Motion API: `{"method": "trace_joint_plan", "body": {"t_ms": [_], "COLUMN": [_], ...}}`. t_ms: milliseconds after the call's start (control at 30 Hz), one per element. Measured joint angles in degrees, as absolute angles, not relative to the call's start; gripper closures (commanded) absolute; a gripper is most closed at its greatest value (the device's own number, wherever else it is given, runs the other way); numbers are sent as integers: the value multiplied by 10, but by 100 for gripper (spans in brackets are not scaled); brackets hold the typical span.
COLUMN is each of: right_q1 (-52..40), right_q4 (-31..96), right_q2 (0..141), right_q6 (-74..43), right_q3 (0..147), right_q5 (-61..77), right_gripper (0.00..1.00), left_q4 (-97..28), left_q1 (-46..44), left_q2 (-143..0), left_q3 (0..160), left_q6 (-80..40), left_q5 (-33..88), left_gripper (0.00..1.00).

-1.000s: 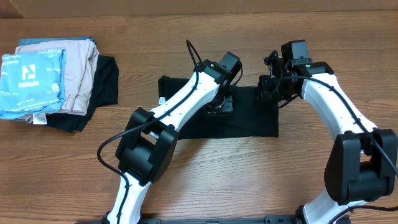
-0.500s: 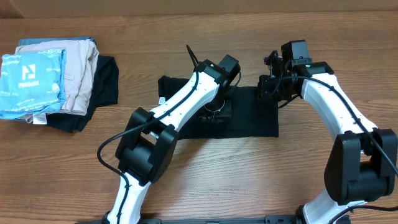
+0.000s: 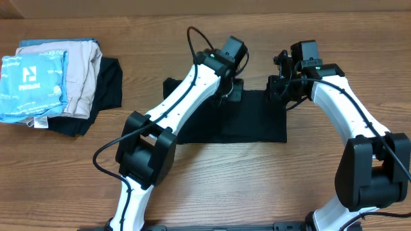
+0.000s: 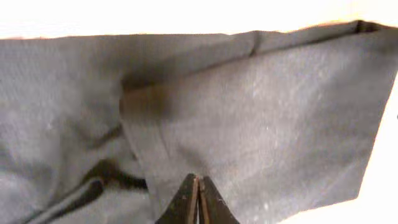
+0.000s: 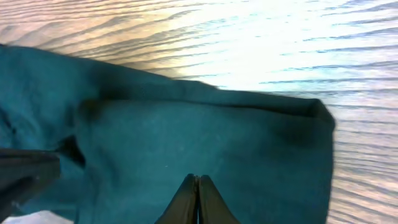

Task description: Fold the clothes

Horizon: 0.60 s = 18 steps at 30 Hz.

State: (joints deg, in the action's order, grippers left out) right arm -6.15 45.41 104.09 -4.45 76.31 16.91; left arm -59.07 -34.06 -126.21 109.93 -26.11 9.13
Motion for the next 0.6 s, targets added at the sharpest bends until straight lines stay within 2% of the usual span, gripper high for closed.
{"method": "trace_joint_plan", "body": {"t_ms": [167,400,600], "right_q1": [-62,-62,-61], "right_q4": [440,372,371], "right_q2": [1050,1159,1153], "right_q6": [-44,-45,-45], "right_q3": [763,762,770], "right_q5": [118,90,85], "right_gripper": [96,96,96], "left_q4": [-557,-537,-528], "left_q1": [-340,-340,-340], "left_q2": [-1277,-1325,-1331], "left_q3": [1099,1099,1114], "left_q6": [-253,-235,-192], "left_q5": [90,57,16], "left_gripper": [96,96,96]}}
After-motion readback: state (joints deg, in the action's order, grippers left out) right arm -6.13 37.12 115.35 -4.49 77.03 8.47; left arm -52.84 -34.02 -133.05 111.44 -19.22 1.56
